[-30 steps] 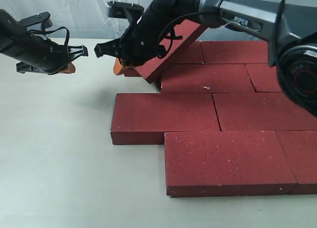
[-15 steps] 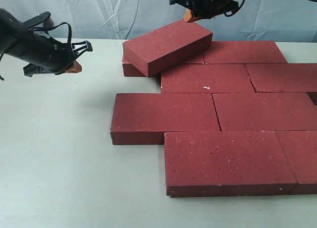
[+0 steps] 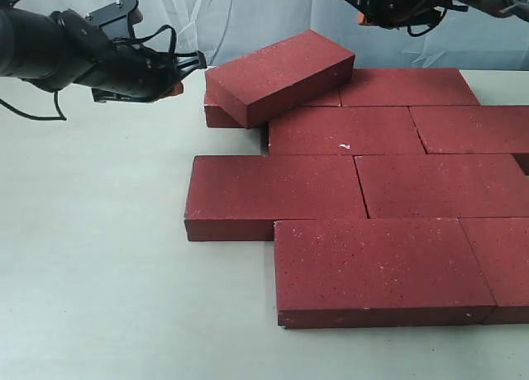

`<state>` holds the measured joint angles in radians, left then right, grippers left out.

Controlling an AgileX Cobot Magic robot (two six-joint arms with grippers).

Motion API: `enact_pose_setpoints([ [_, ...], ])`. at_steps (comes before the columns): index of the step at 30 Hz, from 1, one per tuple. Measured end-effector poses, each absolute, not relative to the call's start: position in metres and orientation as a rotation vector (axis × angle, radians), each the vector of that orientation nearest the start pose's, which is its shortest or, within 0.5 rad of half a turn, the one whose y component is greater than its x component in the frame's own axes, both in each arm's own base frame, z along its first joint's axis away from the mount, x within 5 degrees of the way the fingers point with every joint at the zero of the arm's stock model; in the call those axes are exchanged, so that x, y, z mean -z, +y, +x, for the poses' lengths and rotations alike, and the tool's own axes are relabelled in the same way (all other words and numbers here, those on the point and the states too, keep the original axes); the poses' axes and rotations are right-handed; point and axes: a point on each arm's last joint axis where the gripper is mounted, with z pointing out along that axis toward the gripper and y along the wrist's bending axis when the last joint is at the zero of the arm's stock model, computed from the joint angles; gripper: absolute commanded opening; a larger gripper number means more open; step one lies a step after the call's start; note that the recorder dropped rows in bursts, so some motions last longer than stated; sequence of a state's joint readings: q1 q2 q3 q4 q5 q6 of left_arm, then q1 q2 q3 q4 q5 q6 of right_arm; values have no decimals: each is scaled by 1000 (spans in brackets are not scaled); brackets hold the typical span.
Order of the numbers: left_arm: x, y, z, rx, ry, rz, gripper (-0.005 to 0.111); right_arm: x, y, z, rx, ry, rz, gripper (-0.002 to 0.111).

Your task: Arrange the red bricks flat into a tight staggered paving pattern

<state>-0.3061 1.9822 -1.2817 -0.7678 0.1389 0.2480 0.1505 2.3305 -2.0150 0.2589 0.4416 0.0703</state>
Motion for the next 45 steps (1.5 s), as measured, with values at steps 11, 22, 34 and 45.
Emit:
enact_pose_setpoints([
  [11, -175, -142, 414, 515, 2311, -212, 0, -150, 82, 561, -449, 2169, 325, -1],
  [22, -177, -141, 416, 495, 2273, -223, 0, -134, 89, 579, -545, 2362, 229, -1],
  [34, -168, -132, 420, 390, 2294, -73, 0, -180, 105, 544, -675, 2607, -326, -1],
  [45, -148, -97, 441, 399, 2352, -231, 0, -193, 94, 542, -504, 2662, -273, -1],
])
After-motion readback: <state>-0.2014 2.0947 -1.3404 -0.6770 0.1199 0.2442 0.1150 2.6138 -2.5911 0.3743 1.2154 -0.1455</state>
